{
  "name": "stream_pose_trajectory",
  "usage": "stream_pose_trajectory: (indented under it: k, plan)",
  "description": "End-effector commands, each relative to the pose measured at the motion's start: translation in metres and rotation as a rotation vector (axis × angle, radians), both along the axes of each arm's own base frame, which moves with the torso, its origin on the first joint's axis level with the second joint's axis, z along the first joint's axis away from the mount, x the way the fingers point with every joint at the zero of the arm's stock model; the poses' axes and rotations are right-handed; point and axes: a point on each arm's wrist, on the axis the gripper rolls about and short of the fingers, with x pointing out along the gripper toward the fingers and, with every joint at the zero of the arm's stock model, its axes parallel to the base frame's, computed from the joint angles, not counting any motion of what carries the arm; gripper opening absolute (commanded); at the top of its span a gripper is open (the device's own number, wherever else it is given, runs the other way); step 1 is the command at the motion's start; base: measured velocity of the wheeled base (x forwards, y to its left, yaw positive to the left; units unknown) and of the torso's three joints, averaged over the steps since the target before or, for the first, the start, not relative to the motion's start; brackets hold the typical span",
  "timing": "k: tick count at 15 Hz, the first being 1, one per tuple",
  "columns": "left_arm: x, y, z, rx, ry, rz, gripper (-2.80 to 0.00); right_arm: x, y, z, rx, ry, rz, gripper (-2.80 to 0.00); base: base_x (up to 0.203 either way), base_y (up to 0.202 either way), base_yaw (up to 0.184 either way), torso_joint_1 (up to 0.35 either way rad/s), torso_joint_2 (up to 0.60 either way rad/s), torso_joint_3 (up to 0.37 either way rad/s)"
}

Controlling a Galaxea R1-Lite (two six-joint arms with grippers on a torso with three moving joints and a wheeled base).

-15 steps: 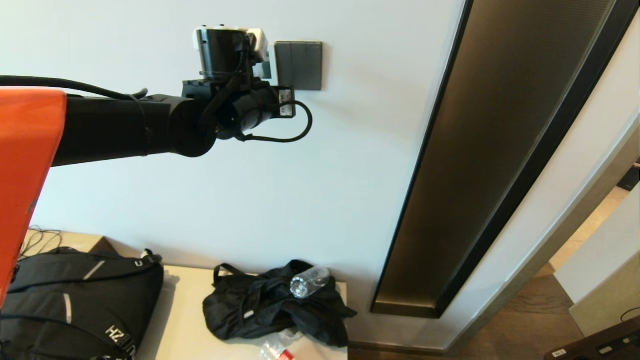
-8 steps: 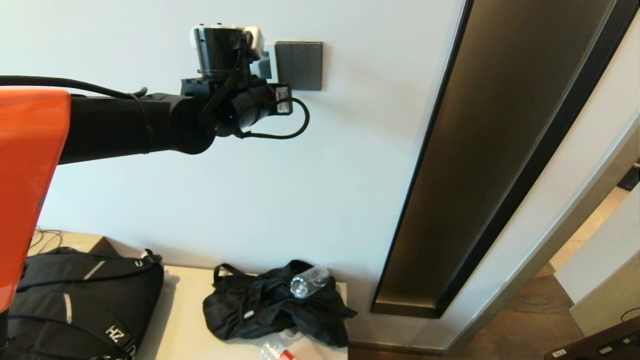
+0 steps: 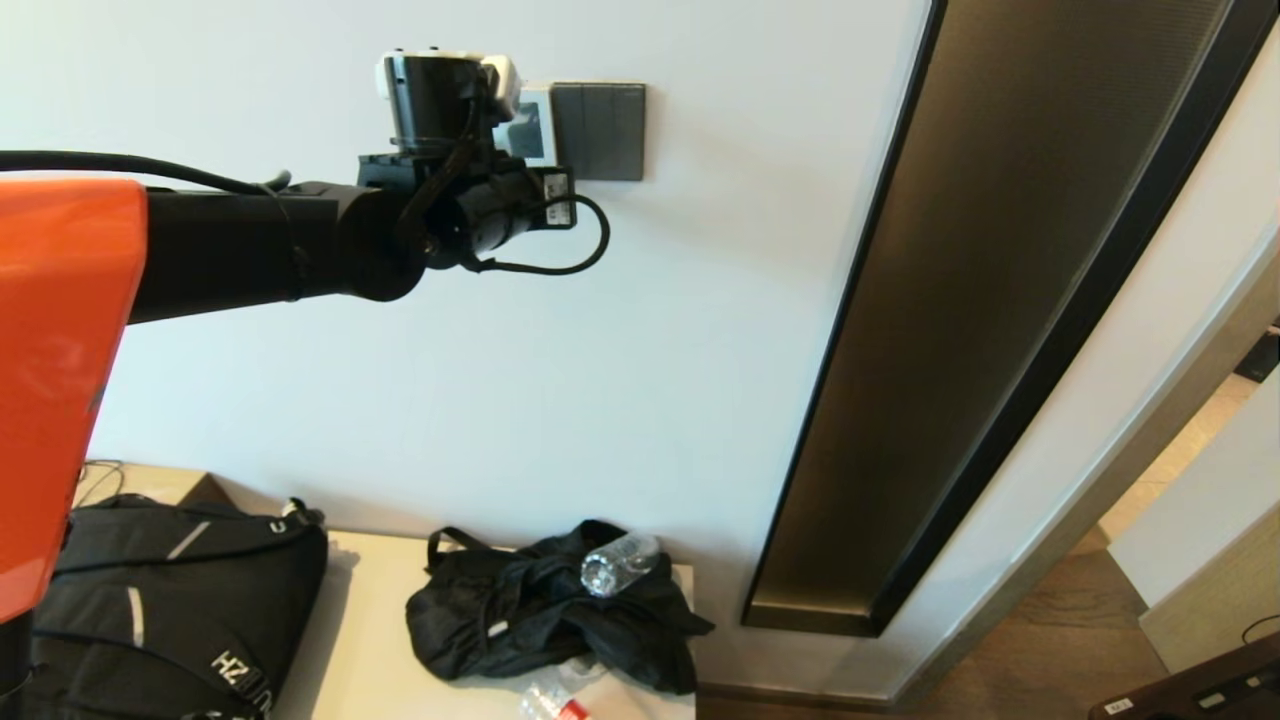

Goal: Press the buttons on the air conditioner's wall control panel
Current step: Turn on the central air conditioner

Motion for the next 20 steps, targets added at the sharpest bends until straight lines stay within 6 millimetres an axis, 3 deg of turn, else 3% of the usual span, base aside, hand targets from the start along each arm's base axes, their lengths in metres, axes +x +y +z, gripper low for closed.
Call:
stream_pose_trajectory:
  k: [1,7,15,20]
  plan:
    - [0.003,0.002,-0.002,0.000,0.002,0.010,-2.80,0.000,0.000,0.000,-0.001,0.001,0.001,-2.80,0.000,0.000,0.000,0.000,0.00,0.000]
    - [0.005,0.006,-0.002,-0.002,0.000,0.018,-2.80,0.000,0.000,0.000,-0.001,0.001,0.001,-2.80,0.000,0.000,0.000,0.000,0.00,0.000]
    - [-0.017,0.015,0.000,0.005,0.012,0.013,-2.80,0.000,0.000,0.000,-0.001,0.002,0.001,-2.80,0.000,0.000,0.000,0.000,0.00,0.000]
    - [-0.014,0.016,0.005,-0.004,-0.004,0.019,-2.80,0.000,0.000,0.000,-0.001,0.001,0.001,-2.80,0.000,0.000,0.000,0.000,0.00,0.000]
